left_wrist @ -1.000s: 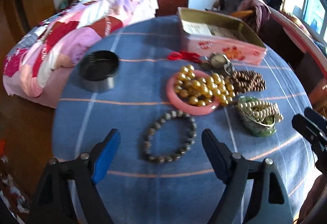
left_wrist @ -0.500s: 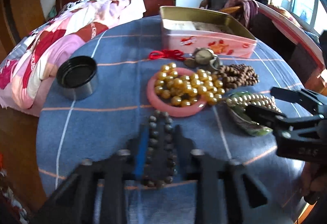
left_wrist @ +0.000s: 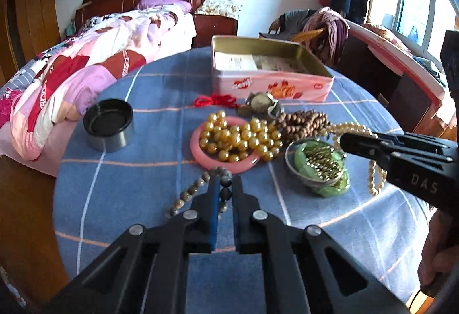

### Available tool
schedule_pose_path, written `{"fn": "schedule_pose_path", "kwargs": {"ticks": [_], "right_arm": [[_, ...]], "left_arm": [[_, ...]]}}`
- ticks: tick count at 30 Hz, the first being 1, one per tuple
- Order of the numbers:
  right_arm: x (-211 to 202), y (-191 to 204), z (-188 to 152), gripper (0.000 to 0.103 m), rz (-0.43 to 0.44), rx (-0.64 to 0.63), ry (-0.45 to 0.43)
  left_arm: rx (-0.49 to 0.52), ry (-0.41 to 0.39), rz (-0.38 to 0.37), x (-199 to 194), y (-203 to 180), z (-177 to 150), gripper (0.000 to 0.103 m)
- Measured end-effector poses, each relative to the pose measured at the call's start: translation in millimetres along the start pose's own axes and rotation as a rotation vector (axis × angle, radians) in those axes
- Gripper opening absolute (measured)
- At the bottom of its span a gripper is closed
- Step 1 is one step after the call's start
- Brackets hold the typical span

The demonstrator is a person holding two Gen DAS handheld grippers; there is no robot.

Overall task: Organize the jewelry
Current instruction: 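Grasp the pearl necklace with the right tool while the left tool holds the bracelet, then carry bracelet and pearls into the pink tin and open both tools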

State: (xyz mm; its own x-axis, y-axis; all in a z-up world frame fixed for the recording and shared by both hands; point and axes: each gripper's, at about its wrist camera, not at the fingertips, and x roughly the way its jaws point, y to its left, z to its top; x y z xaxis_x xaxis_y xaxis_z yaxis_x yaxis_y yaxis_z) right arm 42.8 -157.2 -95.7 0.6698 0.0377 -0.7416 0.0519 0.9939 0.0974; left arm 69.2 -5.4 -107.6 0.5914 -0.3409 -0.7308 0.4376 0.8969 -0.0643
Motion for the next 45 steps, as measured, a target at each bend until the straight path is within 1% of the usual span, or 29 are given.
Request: {"fn": "schedule_pose_path", "kwargs": {"ticks": [3, 6, 14, 17, 22, 24, 28, 31, 36, 40, 41, 43, 45], "right_arm": [[-13, 7, 3, 0.016, -0.017, -0.02, -0.034], [-24, 11, 5, 0.016, -0.033, -0.029, -0.062], [-40, 18, 7, 0.016, -0.043, -0.041, -0.095], [-45, 20, 7, 0.016, -0.058, -0.044, -0.105], [-57, 22, 5, 0.016, -0.064, -0.044, -0.134], [-63, 20, 5, 0.016, -0.053, -0.033, -0.151], [-83, 11, 4, 0.016, -0.047, -0.008, -0.196], [-93, 3, -1, 0.016, -0.049, 0.005, -0.219], [-91, -17, -13, 0.016, -0.068, 0.045, -0.2], [-83, -35, -18, 0.016, -0.021, 0.1, -0.169], [-83, -38, -18, 0.016, 0.0, 0.111, -0.172], [-85, -44, -16, 0.016, 0.081, 0.149, -0.185], [-87, -44, -13, 0.016, 0.099, 0.154, -0.197]], "left_arm": [[-0.016, -0.009, -0.012, -5, 1, 2, 0.009], [-0.033, -0.036, -0.033, -14, 2, 2, 0.009], [-0.053, -0.09, -0.061, -31, 6, 7, 0.009], [-0.065, -0.109, -0.095, -37, 7, 8, 0.009], [-0.06, -0.146, -0.116, -51, 6, 8, 0.009], [-0.056, -0.164, -0.126, -56, 7, 8, 0.009], [-0.059, -0.21, -0.173, -70, 12, 8, 0.009], [-0.045, -0.233, -0.174, -77, 13, 7, 0.009], [-0.035, -0.234, -0.174, -75, 13, 6, 0.009], [-0.049, -0.22, -0.179, -71, 16, 5, 0.009], [-0.049, -0.221, -0.18, -72, 16, 5, 0.009], [-0.057, -0.228, -0.209, -74, 14, 7, 0.009], [-0.059, -0.234, -0.23, -76, 11, 10, 0.009]]}}
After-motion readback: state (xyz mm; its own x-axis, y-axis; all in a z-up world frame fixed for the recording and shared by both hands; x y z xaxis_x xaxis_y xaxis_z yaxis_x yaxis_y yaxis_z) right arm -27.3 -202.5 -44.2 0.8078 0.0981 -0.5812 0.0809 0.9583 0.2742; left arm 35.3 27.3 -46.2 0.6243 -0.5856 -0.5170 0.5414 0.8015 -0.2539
